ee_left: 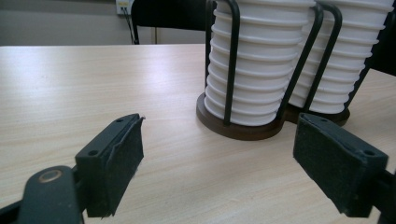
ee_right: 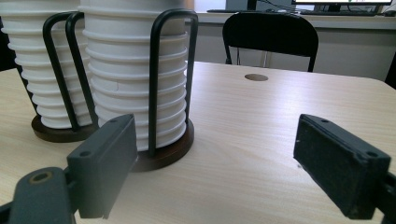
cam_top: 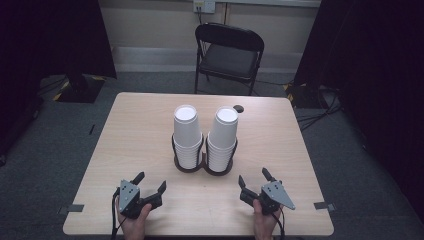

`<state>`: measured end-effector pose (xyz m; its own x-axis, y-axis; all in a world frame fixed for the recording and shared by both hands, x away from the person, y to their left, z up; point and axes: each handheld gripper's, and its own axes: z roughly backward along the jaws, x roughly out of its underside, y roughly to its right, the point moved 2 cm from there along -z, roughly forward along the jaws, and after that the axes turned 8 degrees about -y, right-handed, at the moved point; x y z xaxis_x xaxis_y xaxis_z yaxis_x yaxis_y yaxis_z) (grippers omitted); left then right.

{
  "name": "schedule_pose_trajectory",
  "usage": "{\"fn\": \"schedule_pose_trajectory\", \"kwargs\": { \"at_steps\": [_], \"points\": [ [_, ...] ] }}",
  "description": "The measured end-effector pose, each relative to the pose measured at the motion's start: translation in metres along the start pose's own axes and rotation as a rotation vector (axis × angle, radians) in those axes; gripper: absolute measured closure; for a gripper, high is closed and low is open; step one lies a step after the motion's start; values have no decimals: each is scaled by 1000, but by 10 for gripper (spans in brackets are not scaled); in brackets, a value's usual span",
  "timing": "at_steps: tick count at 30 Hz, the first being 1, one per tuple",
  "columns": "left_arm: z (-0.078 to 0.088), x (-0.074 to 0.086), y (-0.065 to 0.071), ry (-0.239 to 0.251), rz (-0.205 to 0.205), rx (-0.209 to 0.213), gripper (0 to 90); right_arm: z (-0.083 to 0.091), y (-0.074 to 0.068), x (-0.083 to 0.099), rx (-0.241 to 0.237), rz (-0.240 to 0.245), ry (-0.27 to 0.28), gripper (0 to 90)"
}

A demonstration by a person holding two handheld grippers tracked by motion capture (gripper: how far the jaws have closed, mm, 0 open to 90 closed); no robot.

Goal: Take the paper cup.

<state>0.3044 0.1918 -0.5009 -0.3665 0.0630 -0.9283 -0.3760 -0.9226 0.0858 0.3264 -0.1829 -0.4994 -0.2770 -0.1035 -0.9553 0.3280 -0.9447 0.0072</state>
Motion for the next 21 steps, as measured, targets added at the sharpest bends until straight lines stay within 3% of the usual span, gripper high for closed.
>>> {"fn": "schedule_pose_trajectory", "kwargs": {
  "at_steps": [8,15,16,21],
  "points": [
    [-2,-3,1,-12,-7,15,161,-1,0,0,-2,5,-20,130],
    [-4,-9,9,-5,-22,59,164,-1,-1,0,-10,6,-23,130],
    [-5,-10,12,-5,-21,82,168,-1,0,0,-9,2,-22,129],
    [-8,-11,17,-1,-15,102,178,-1,0,0,-8,2,-22,130]
  ]
}}
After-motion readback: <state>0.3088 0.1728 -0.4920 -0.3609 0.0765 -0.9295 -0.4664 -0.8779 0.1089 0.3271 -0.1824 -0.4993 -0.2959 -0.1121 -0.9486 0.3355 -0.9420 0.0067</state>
